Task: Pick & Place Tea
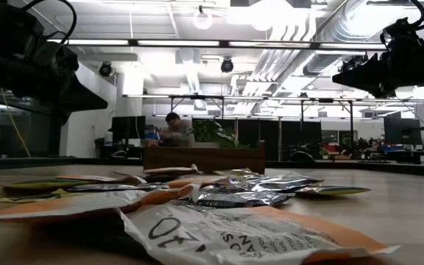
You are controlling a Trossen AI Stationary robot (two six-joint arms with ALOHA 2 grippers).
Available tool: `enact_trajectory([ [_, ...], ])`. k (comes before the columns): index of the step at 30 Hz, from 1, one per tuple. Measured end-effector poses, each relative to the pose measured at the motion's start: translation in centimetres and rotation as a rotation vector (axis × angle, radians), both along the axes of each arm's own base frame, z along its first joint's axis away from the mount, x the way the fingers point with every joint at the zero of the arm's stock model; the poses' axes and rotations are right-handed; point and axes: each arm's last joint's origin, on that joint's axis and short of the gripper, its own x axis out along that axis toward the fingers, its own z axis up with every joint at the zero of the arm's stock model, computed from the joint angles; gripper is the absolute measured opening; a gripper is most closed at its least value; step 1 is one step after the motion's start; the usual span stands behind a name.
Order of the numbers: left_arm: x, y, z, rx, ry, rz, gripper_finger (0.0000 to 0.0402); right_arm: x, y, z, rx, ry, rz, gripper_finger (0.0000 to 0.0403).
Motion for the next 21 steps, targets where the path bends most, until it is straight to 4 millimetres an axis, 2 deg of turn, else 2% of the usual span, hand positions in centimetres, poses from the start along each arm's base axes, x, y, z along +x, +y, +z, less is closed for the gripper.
enact_trajectory([
  [21, 0.00, 0.03, 0.00, 0.002, 0.000, 0.007, 0.0000, 0.00, 0.00, 0.00, 0.000, 0.000, 0.000, 0.0012],
])
